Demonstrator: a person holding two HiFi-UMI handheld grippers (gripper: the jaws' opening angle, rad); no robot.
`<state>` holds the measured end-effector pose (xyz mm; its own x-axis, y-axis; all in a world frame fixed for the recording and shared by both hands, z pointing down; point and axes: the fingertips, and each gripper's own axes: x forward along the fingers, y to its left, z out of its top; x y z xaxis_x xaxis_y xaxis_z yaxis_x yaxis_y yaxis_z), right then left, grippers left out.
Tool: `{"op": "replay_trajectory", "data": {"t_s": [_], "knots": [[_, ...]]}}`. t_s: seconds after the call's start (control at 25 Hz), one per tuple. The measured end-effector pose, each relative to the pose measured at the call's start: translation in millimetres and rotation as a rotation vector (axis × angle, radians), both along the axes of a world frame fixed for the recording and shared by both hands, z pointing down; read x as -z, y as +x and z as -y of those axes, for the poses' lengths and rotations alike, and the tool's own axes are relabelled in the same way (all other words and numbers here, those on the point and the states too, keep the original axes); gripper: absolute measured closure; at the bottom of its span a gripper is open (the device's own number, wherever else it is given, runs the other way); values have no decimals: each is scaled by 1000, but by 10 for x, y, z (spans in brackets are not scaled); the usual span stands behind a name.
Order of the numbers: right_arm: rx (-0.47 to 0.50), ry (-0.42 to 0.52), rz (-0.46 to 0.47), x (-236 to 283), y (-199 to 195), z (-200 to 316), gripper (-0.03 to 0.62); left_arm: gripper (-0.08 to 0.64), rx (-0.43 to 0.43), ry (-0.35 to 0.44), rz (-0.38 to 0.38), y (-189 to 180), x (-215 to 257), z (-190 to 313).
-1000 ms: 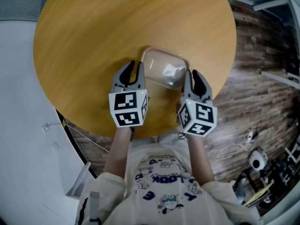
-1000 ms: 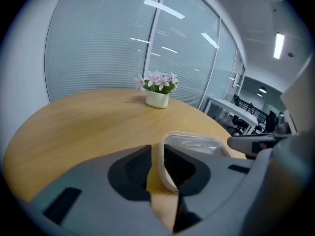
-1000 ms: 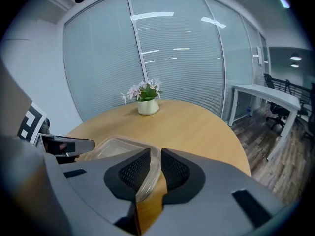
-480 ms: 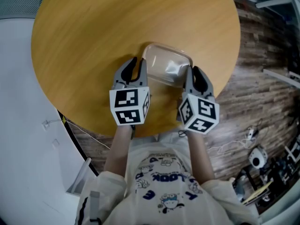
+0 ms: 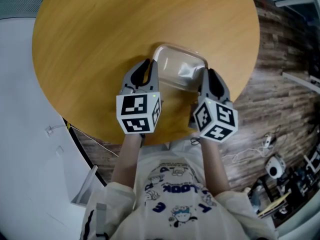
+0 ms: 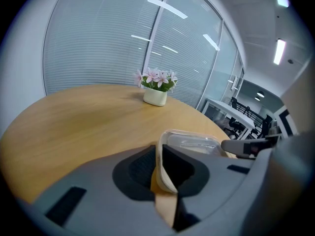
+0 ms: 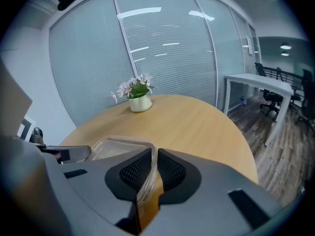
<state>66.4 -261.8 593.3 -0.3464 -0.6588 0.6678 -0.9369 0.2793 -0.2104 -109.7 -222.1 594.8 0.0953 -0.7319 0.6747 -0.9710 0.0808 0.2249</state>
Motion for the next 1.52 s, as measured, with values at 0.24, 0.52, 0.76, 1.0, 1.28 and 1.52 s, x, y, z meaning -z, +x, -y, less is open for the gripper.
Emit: {"op": "replay_trajectory", "data": {"t_s": [0.24, 0.52, 0.76, 1.0, 1.28, 1.52], "knots": [[-28, -10, 23, -16, 16, 17, 561, 534, -14, 10, -2, 33, 6, 20], [-30, 6, 27, 6, 48, 34, 569, 540, -12, 11, -3, 80, 31, 17], [-20, 47, 32, 169, 10, 14, 572, 540, -16, 35, 12, 54, 141, -31], [-15, 97, 46, 419, 45, 95, 574, 540, -15, 78, 19, 91, 379, 25], [-11, 183, 73, 855, 70, 232, 573, 540, -8, 161, 36, 114, 805, 177], [-7, 281, 97, 1336, 18, 275, 574, 540, -4, 247, 46, 61, 1235, 232]]}}
